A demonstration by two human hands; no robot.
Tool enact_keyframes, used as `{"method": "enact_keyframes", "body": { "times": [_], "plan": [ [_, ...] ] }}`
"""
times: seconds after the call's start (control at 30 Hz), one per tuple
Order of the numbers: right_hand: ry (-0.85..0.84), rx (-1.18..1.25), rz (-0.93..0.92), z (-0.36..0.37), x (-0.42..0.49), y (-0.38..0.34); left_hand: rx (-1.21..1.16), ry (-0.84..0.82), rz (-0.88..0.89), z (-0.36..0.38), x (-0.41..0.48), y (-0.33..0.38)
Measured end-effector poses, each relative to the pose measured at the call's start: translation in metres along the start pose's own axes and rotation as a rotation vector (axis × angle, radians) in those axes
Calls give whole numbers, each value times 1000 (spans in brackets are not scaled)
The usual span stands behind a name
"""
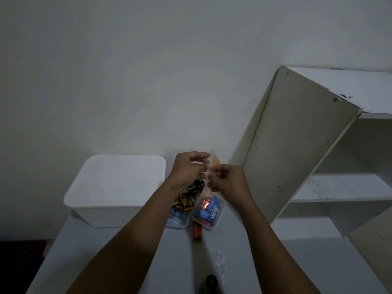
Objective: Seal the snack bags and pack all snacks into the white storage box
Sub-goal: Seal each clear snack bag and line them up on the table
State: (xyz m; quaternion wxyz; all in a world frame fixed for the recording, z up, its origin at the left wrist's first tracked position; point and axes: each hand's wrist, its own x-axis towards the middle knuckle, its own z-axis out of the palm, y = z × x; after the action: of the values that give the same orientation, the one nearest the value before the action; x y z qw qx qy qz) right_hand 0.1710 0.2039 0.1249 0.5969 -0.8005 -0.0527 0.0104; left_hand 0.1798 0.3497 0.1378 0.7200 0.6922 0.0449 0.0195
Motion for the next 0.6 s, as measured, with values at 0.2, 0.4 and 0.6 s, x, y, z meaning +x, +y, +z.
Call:
{"method": "enact_keyframes", "body": {
  "times": [0.2,0.4,0.6],
  "plan": [
    [96,-87,-100,2,1,0,34,-62,-102,-2,0,-8],
    [60,-10,-84,2,0,-4,-49,-20,-66,-1,-1,-8],
    [3,-29,-109,3,0,-7,-128,31,-109,1,-2,-7]
  ]
}}
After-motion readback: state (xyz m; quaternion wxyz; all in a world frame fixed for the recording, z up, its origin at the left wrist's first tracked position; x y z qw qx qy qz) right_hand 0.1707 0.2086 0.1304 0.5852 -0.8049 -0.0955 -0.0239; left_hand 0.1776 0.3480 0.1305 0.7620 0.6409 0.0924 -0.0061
